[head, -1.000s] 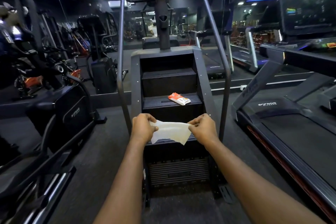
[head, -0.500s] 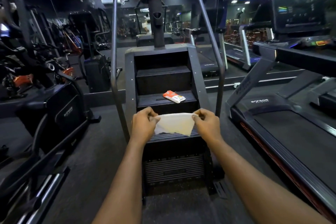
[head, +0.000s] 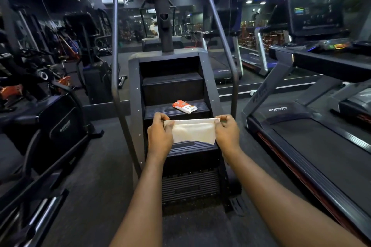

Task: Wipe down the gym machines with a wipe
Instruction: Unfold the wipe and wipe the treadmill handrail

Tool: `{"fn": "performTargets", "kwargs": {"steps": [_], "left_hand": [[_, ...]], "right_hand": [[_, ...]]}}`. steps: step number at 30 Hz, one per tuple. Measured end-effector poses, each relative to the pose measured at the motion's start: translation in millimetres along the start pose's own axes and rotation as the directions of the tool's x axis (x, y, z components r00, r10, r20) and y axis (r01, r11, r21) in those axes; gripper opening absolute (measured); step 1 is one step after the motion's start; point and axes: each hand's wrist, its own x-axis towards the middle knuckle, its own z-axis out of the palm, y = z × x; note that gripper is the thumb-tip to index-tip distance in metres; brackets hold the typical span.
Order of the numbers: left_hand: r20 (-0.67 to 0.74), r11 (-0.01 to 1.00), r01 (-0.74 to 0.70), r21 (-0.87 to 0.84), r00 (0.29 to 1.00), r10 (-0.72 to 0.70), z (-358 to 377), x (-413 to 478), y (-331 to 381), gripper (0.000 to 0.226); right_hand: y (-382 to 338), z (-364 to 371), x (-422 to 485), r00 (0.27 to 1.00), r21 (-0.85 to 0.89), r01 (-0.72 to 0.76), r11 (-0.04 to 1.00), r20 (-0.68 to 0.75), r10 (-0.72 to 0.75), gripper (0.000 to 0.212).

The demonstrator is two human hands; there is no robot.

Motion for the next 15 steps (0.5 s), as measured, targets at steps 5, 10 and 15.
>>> {"fn": "performTargets", "kwargs": {"steps": [5, 10, 15], "left_hand": [[0.009, 1.000, 0.014, -0.001, 1.000, -0.014, 2, 4, 5, 0.015], [-0.003, 0.991, 0.037, 0.132, 0.999, -0.037, 9, 7, 9, 0.015], [-0.069, 0.991, 0.092, 0.095, 0.994, -0.086, 19, 4, 18, 0.012]], "right_hand": [[5, -6, -1, 0.998, -0.074, -0.004, 0.997, -0.056, 0.000, 0.007], [7, -5, -2, 0.999, -0.113, 0.018, 0.993, -0.040, -0.023, 0.010], [5, -3, -9, 0.995, -0.128, 0.100, 0.987, 0.036, -0.096, 0.008]]}}
